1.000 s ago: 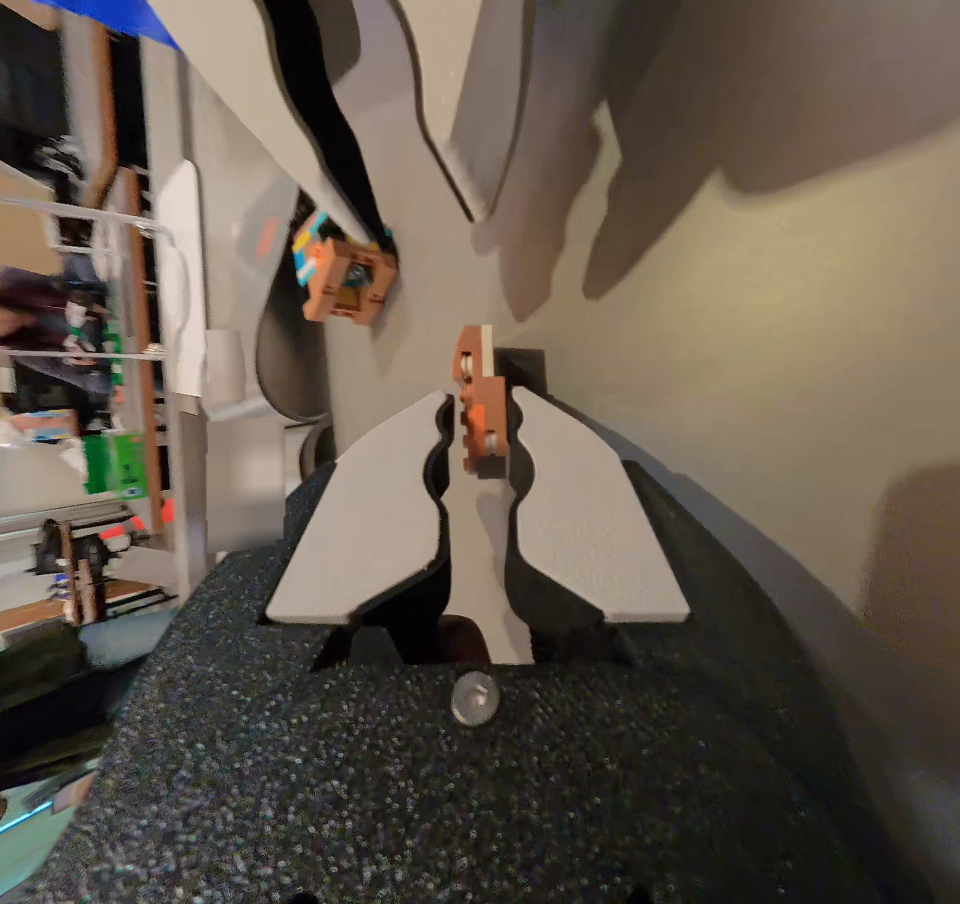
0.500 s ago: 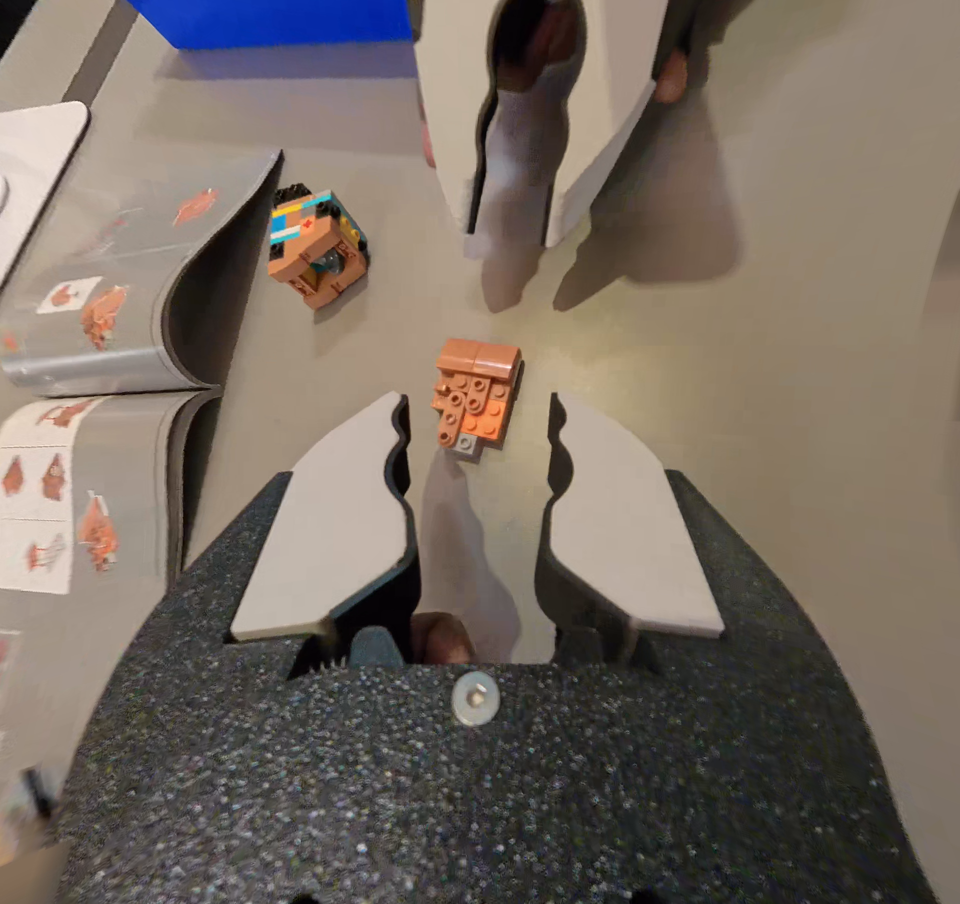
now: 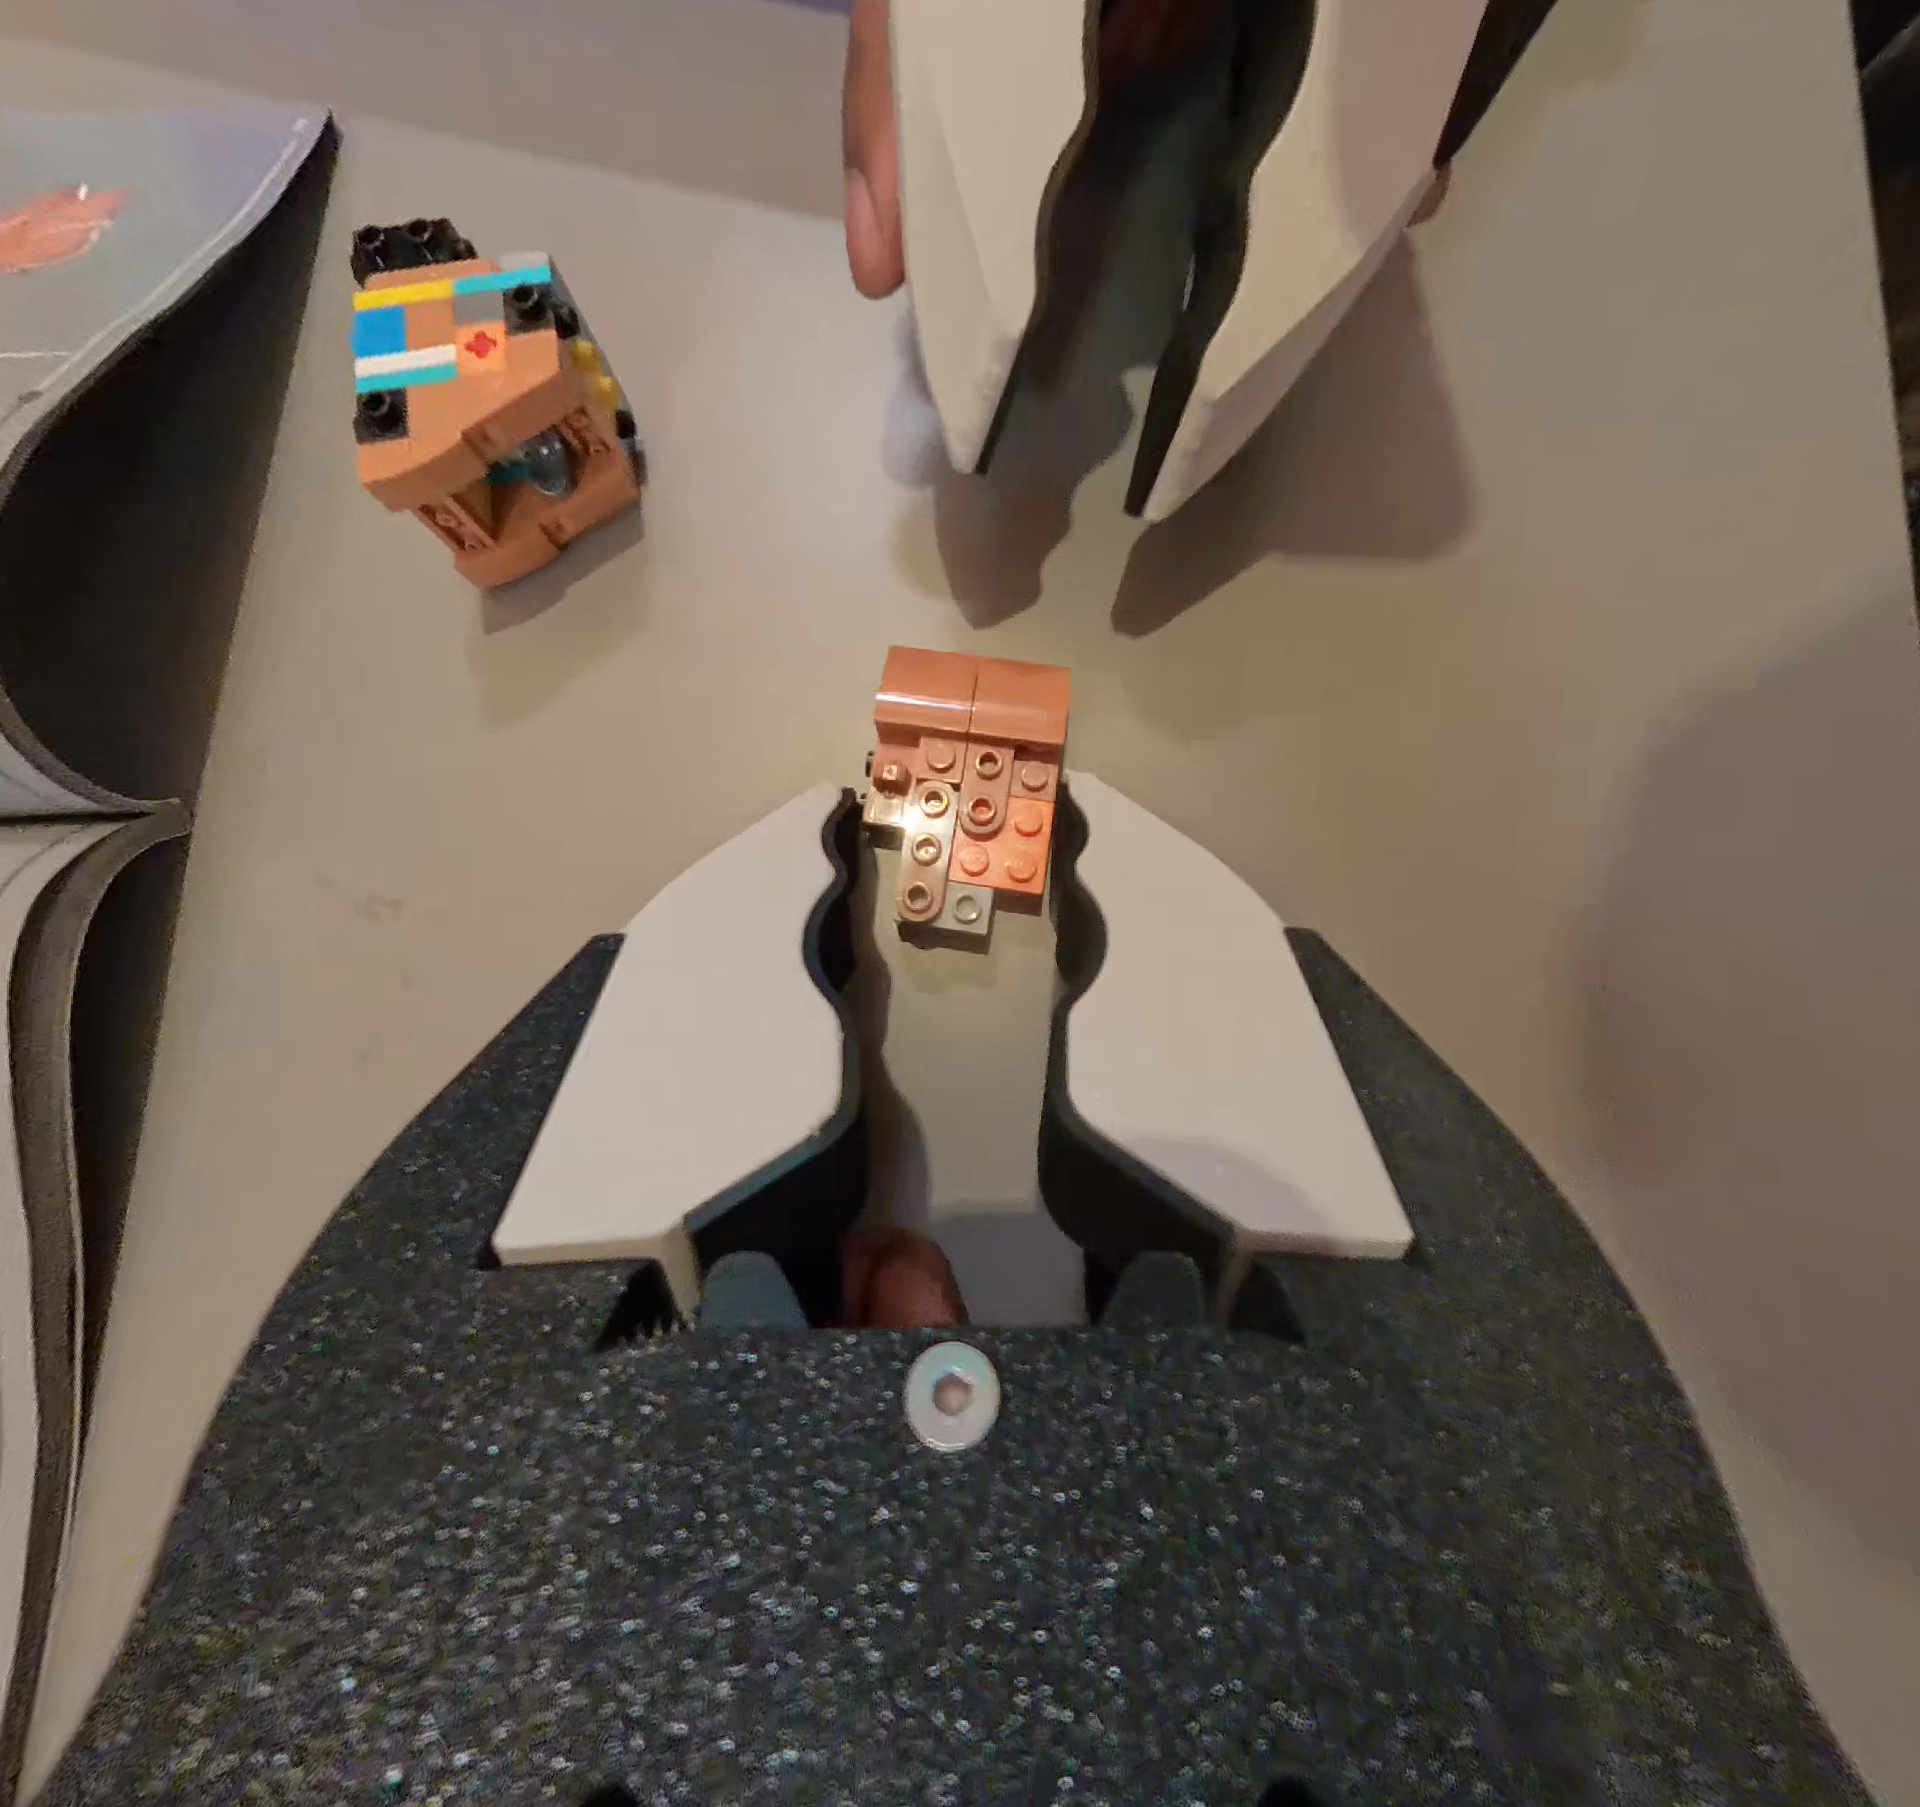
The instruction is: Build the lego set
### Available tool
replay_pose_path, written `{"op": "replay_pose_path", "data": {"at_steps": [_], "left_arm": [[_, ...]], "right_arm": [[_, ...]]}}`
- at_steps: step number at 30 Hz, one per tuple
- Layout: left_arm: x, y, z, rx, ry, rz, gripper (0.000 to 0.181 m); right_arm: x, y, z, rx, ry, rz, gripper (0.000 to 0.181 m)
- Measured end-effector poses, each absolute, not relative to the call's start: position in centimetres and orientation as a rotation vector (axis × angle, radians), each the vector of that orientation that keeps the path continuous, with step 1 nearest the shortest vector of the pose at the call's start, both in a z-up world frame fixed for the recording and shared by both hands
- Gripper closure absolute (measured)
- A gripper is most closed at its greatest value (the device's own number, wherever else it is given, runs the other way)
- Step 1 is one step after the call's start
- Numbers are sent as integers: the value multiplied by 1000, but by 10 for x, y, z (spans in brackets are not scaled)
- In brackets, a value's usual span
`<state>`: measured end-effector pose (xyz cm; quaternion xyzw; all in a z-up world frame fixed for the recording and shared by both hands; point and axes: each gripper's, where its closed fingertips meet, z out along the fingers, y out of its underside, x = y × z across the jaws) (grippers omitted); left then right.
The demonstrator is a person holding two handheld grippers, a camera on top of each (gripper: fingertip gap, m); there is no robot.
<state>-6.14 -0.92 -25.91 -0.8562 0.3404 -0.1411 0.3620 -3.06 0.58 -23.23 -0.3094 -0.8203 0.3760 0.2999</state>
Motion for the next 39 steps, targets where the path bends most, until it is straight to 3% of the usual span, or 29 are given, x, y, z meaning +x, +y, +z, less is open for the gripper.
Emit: {"op": "replay_pose_path", "data": {"at_steps": [7, 15, 25, 39], "left_arm": [[-56, 0, -236, -2108, 824, -307, 124], [-101, 49, -181, -1834, 713, -85, 139], [-110, 68, -198, -1741, 584, 110, 148], [-118, 58, -191, -1745, 509, -11, 150]], "right_arm": [[-35, 13, -226, -872, -2100, 1022, 159], [-40, 22, -222, -948, -2045, 1043, 168], [-44, 34, -216, -999, -1945, 1006, 179], [-49, 48, -212, -1139, -1881, 1082, 181]]}}
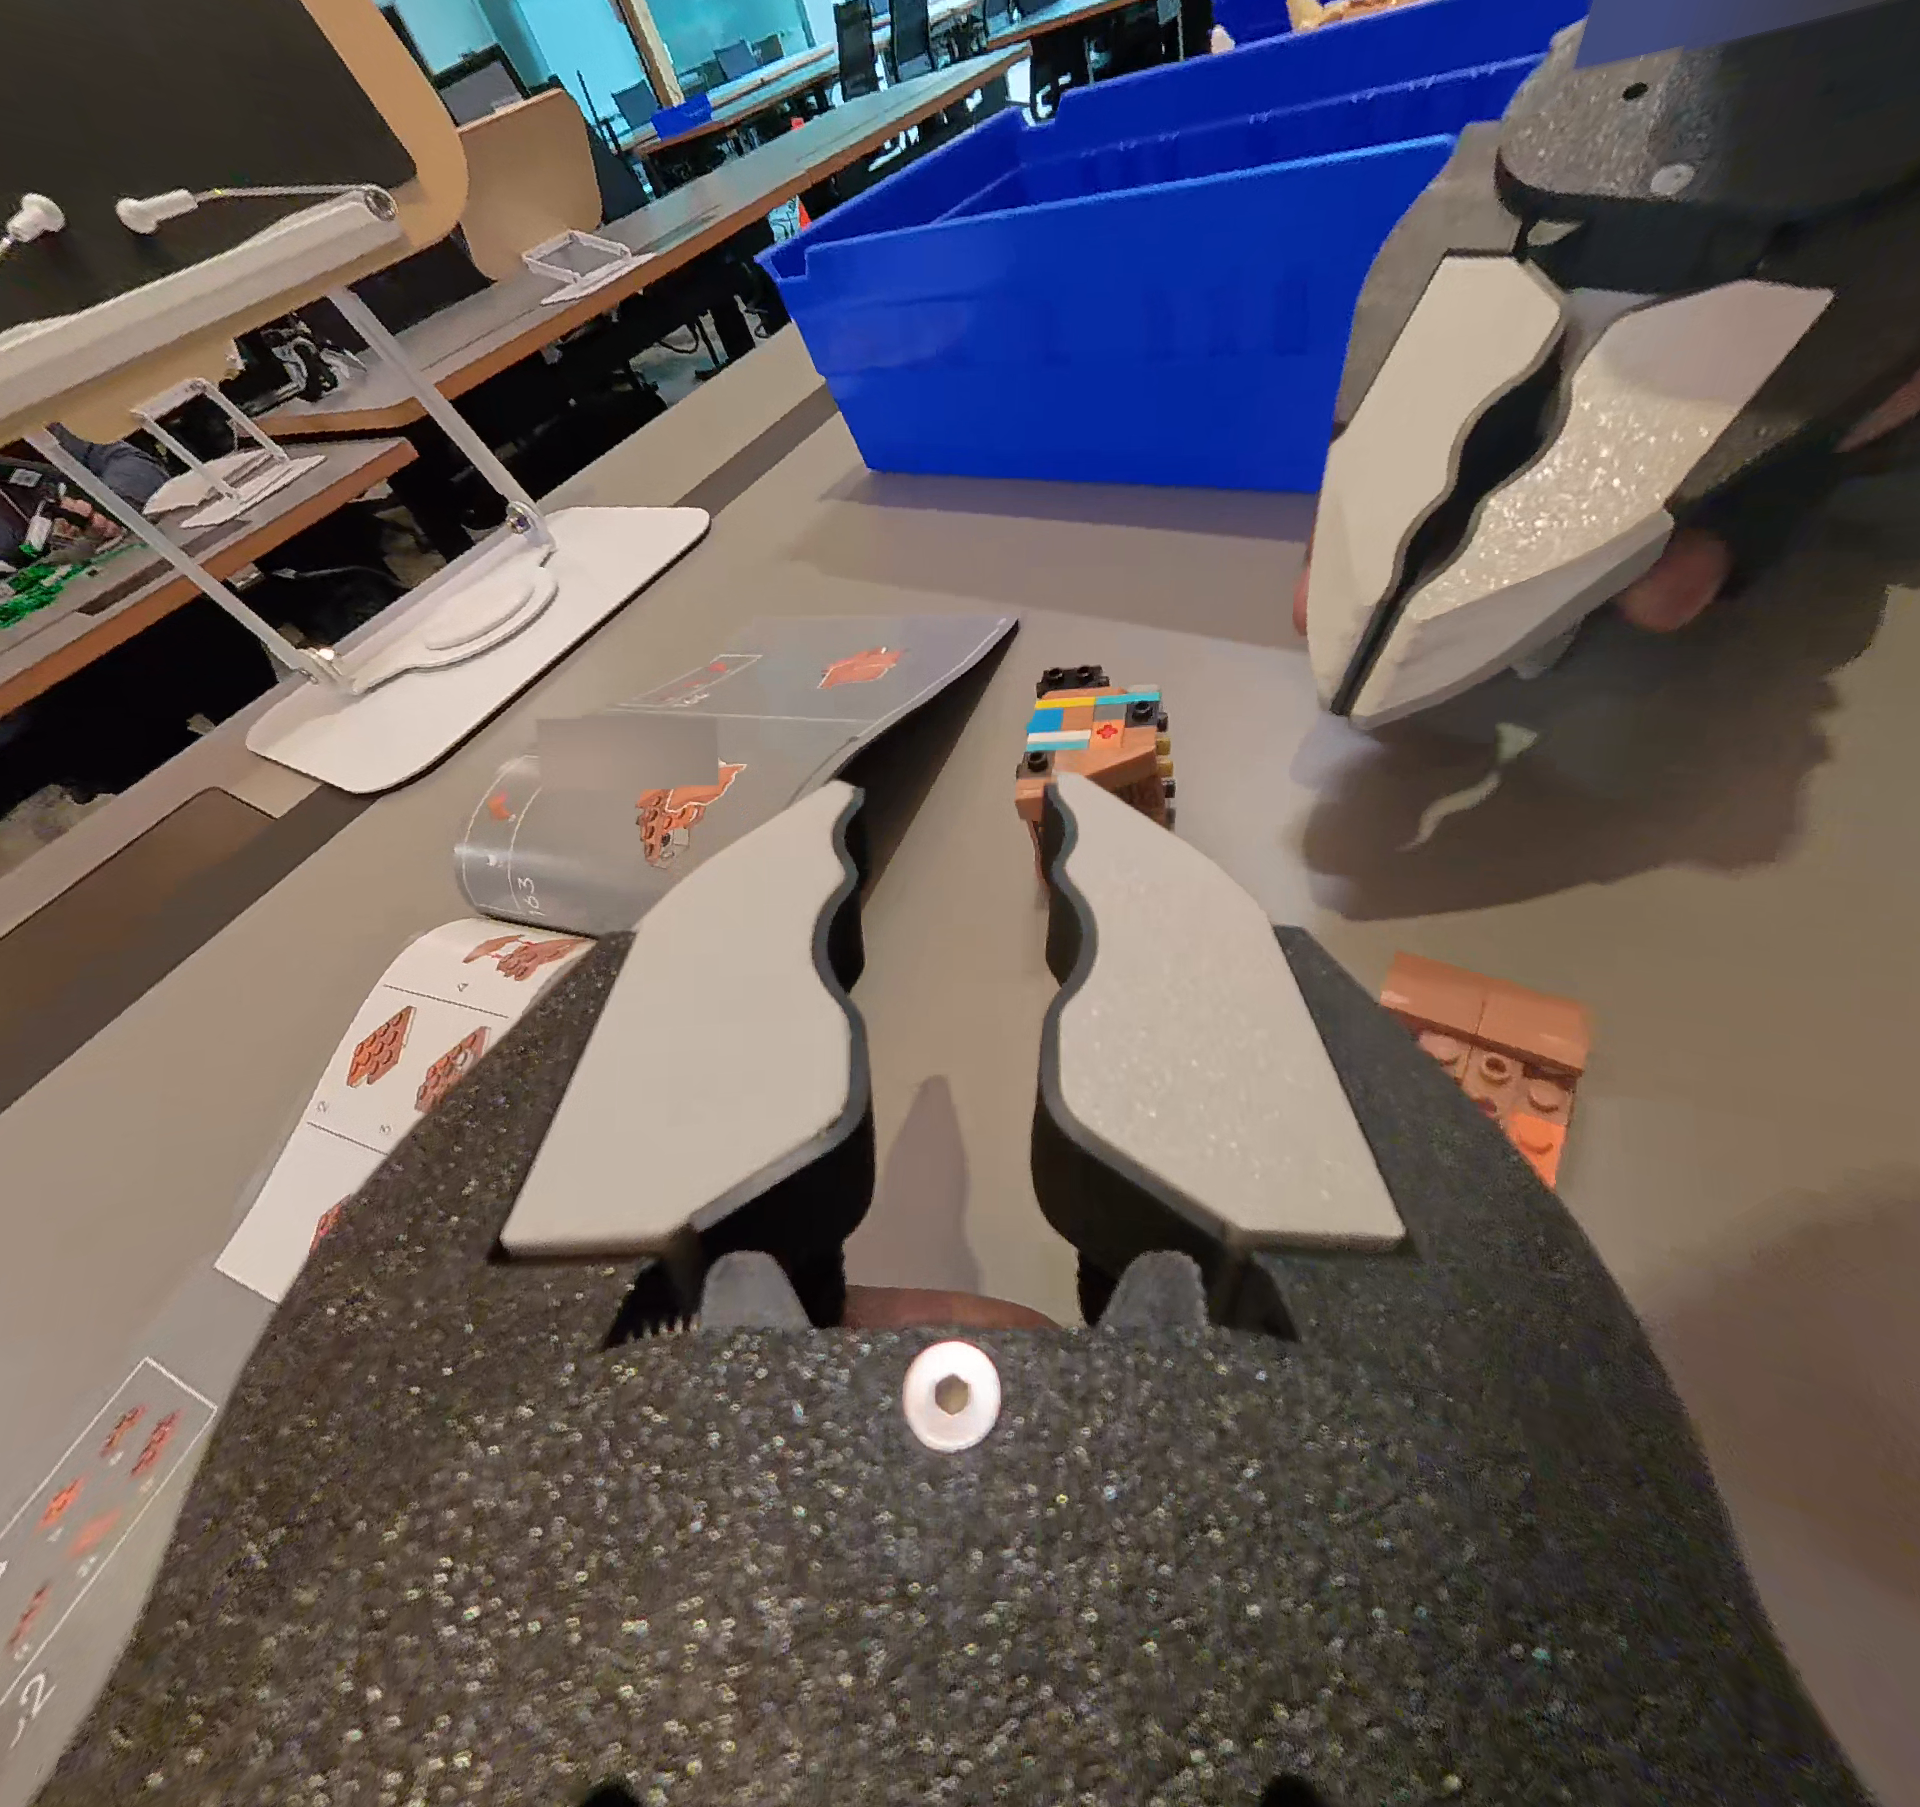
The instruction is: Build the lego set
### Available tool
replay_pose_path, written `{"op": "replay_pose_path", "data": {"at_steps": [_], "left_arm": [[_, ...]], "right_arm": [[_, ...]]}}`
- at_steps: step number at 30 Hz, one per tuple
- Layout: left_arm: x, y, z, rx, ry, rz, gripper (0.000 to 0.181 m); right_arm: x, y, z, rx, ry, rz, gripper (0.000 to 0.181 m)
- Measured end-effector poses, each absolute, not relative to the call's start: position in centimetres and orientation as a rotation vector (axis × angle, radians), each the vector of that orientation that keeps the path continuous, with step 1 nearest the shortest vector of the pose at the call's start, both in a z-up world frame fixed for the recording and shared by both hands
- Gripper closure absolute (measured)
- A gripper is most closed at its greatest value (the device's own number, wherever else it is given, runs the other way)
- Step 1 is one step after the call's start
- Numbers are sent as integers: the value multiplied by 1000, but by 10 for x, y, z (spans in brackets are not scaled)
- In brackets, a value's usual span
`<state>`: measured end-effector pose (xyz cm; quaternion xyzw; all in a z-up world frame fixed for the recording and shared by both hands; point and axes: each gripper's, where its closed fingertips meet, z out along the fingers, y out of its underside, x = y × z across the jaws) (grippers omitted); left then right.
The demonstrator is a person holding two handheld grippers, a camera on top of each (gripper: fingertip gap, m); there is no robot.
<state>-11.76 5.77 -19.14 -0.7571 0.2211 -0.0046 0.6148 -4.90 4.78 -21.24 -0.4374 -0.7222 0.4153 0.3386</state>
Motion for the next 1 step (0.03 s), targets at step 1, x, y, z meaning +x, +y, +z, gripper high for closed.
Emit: {"op": "replay_pose_path", "data": {"at_steps": [1], "left_arm": [[-118, 57, -193, -1755, 512, -4, 150]], "right_arm": [[-49, 49, -212, -1152, -1878, 1089, 181]]}}
